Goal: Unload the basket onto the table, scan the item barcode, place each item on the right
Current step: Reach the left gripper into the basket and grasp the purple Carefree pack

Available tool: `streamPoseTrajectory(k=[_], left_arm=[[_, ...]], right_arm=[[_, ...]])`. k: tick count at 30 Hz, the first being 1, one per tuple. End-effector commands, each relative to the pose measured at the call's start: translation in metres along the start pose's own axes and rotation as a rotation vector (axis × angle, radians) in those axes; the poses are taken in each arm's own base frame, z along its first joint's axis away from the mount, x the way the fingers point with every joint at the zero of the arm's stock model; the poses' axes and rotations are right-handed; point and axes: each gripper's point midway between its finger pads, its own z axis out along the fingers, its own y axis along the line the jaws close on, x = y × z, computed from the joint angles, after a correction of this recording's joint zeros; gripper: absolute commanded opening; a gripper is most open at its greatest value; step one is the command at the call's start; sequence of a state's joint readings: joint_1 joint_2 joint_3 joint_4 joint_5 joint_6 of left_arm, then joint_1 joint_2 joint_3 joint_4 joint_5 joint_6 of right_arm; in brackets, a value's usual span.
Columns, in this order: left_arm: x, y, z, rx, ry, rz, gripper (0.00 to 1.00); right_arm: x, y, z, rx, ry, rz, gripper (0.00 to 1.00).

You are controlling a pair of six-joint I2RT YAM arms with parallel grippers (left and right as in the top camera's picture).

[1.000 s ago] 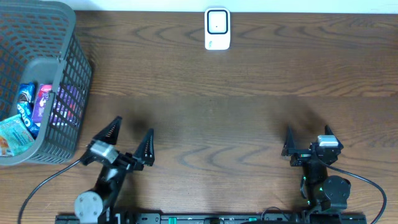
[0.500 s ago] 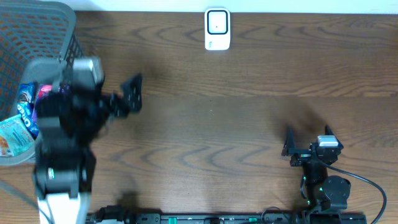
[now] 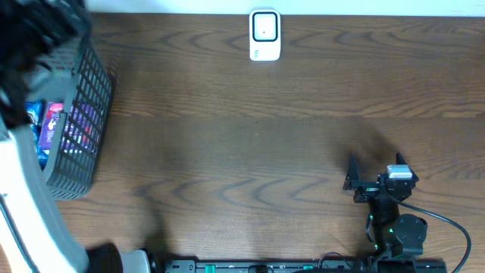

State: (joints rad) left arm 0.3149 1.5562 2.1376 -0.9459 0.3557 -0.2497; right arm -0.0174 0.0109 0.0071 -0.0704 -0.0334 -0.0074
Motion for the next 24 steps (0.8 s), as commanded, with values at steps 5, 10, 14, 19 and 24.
streamPoseTrajectory(k=[5, 10, 14, 19, 24], left_arm=[[-0.003, 0.127, 0.036, -0.397, 0.025, -0.192, 0.98], [0.006, 0.195, 0.021, -0.591, 0.026, -0.351, 0.98], [0.029, 0.221, 0.021, -0.65, 0.118, -0.369, 0.98], [0.064, 0.236, 0.038, -0.702, 0.226, -0.493, 0.98], [0.096, 0.243, 0.069, -0.727, 0.328, -0.547, 0.98]], right_arm=[[0.0, 0.002, 0.0, -0.008, 0.0, 0.013, 0.99], [0.0, 0.002, 0.0, -0.008, 0.0, 0.013, 0.99], [0.0, 0.002, 0.0, -0.008, 0.0, 0.013, 0.99], [0.0, 0.002, 0.0, -0.008, 0.0, 0.013, 0.99], [0.0, 0.002, 0.0, -0.008, 0.0, 0.013, 0.99]])
